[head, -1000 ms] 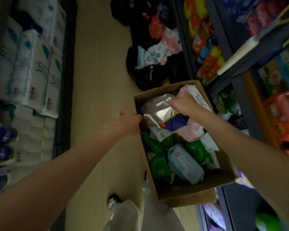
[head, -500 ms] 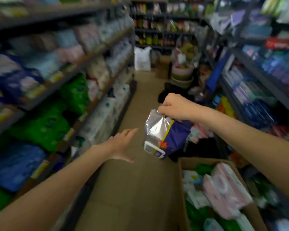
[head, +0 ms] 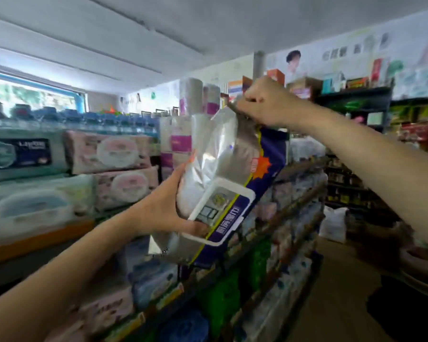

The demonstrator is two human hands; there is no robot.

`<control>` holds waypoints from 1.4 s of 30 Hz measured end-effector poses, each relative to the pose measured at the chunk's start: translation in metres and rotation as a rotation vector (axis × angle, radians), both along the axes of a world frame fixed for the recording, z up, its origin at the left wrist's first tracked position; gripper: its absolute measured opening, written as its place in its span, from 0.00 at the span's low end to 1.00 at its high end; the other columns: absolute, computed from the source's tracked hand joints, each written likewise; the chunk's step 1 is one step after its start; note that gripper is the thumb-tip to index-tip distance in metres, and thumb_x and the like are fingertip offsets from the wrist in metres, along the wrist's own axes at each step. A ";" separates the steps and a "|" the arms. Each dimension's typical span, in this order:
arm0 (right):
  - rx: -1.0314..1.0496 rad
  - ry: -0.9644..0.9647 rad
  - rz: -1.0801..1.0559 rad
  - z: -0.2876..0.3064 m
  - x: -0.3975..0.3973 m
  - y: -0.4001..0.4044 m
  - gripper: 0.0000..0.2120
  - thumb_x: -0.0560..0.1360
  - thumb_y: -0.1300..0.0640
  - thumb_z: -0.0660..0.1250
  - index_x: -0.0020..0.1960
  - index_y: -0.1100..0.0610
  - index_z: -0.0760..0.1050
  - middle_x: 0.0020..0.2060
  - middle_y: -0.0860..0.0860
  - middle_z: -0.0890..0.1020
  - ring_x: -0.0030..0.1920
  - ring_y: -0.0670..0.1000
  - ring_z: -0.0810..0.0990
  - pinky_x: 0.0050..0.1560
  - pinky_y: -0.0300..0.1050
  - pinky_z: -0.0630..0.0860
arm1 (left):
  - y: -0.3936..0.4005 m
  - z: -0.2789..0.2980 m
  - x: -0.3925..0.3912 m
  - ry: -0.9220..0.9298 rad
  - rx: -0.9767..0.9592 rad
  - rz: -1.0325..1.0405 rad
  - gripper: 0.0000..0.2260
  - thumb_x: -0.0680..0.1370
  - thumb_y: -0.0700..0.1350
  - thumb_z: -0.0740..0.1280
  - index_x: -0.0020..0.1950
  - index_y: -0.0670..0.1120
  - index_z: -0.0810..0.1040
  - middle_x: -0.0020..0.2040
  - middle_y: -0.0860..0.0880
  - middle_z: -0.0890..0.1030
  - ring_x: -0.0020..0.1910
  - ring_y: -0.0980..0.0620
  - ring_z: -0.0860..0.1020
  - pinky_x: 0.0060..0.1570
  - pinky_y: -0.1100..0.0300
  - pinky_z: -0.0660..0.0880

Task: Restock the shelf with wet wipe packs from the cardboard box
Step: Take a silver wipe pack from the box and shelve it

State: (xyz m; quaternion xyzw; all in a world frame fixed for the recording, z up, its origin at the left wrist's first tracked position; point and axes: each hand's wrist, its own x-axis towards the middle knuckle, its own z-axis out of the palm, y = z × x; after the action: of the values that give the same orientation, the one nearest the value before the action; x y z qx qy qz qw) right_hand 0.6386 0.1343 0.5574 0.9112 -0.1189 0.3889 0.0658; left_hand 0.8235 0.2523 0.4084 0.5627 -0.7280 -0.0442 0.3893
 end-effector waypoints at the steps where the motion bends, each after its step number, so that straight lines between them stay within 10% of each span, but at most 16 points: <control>1: -0.046 -0.025 -0.004 0.013 0.012 0.005 0.26 0.77 0.56 0.60 0.22 0.56 0.55 0.19 0.51 0.57 0.22 0.47 0.63 0.24 0.36 0.59 | 0.011 0.011 0.007 0.005 -0.061 0.036 0.45 0.53 0.56 0.78 0.63 0.64 0.56 0.59 0.67 0.68 0.55 0.80 0.67 0.52 0.81 0.65; 11: -0.410 -0.224 0.128 0.097 0.115 0.075 0.21 0.71 0.49 0.53 0.25 0.58 0.52 0.21 0.53 0.57 0.24 0.48 0.57 0.32 0.45 0.55 | 0.066 0.068 0.061 0.022 -0.482 0.487 0.50 0.52 0.66 0.71 0.71 0.53 0.58 0.62 0.55 0.70 0.61 0.55 0.71 0.58 0.56 0.70; 14: -0.487 -0.441 0.145 0.122 0.129 0.095 0.20 0.74 0.46 0.53 0.29 0.58 0.61 0.28 0.52 0.66 0.35 0.54 0.70 0.38 0.45 0.62 | 0.065 0.088 0.068 0.012 -0.725 0.647 0.50 0.53 0.66 0.69 0.71 0.50 0.58 0.61 0.53 0.68 0.62 0.53 0.68 0.56 0.57 0.68; 17: -0.030 -0.793 0.544 0.105 0.126 0.073 0.30 0.67 0.33 0.57 0.58 0.54 0.70 0.56 0.51 0.71 0.63 0.54 0.69 0.61 0.51 0.68 | 0.060 0.123 0.077 0.067 -0.945 0.758 0.51 0.54 0.65 0.70 0.72 0.46 0.58 0.59 0.51 0.65 0.63 0.51 0.65 0.57 0.58 0.66; 19: 0.395 -0.501 0.668 0.058 0.147 0.057 0.45 0.63 0.30 0.66 0.71 0.50 0.55 0.69 0.52 0.62 0.69 0.54 0.64 0.68 0.55 0.66 | 0.052 0.140 0.085 0.136 -1.041 0.809 0.51 0.55 0.62 0.73 0.72 0.44 0.58 0.59 0.48 0.65 0.63 0.50 0.65 0.60 0.57 0.66; 21: 0.530 -0.283 0.775 0.021 0.192 0.063 0.49 0.60 0.38 0.74 0.71 0.51 0.53 0.69 0.54 0.65 0.67 0.55 0.69 0.65 0.52 0.72 | 0.043 0.148 0.094 0.124 -1.080 0.852 0.50 0.58 0.59 0.75 0.73 0.42 0.56 0.60 0.47 0.64 0.62 0.51 0.63 0.61 0.57 0.65; 26: 0.689 -0.790 0.932 0.038 0.260 0.064 0.42 0.58 0.51 0.80 0.63 0.58 0.62 0.57 0.53 0.74 0.56 0.50 0.76 0.52 0.35 0.76 | 0.044 0.161 0.127 -0.256 -0.845 0.888 0.54 0.56 0.63 0.71 0.73 0.39 0.54 0.59 0.47 0.65 0.62 0.48 0.66 0.62 0.51 0.69; 30: 0.230 -0.790 0.696 0.055 0.290 0.035 0.47 0.57 0.44 0.78 0.67 0.61 0.61 0.60 0.56 0.69 0.60 0.54 0.70 0.59 0.48 0.72 | 0.090 0.181 0.163 -0.087 -0.520 0.810 0.51 0.59 0.58 0.74 0.75 0.49 0.52 0.62 0.53 0.68 0.60 0.54 0.70 0.56 0.57 0.71; 34: -0.379 -0.491 0.248 0.065 0.326 0.023 0.46 0.61 0.44 0.75 0.69 0.61 0.59 0.63 0.58 0.67 0.61 0.59 0.67 0.61 0.55 0.64 | 0.130 0.182 0.198 0.240 -0.689 0.864 0.43 0.68 0.48 0.72 0.76 0.52 0.49 0.70 0.46 0.65 0.60 0.50 0.70 0.62 0.50 0.68; 39: -0.715 -0.167 0.074 0.049 0.389 0.019 0.46 0.53 0.40 0.77 0.64 0.64 0.70 0.56 0.59 0.77 0.51 0.61 0.77 0.50 0.55 0.74 | 0.114 0.167 0.238 -0.400 -0.375 1.286 0.44 0.68 0.51 0.74 0.76 0.48 0.50 0.71 0.43 0.62 0.68 0.43 0.66 0.68 0.48 0.65; 42: -0.666 -0.003 0.147 0.029 0.421 0.016 0.46 0.64 0.42 0.72 0.71 0.63 0.57 0.66 0.59 0.66 0.63 0.62 0.68 0.60 0.58 0.67 | 0.091 0.158 0.261 -0.725 -0.048 1.367 0.42 0.70 0.57 0.70 0.76 0.50 0.50 0.73 0.48 0.56 0.70 0.44 0.62 0.69 0.48 0.64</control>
State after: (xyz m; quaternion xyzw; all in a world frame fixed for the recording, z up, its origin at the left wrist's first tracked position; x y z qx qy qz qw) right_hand 1.0600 0.1500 0.5865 0.8453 0.0807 0.4114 0.3311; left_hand 1.0845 0.3435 0.5660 0.8578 -0.3015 0.4087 0.0794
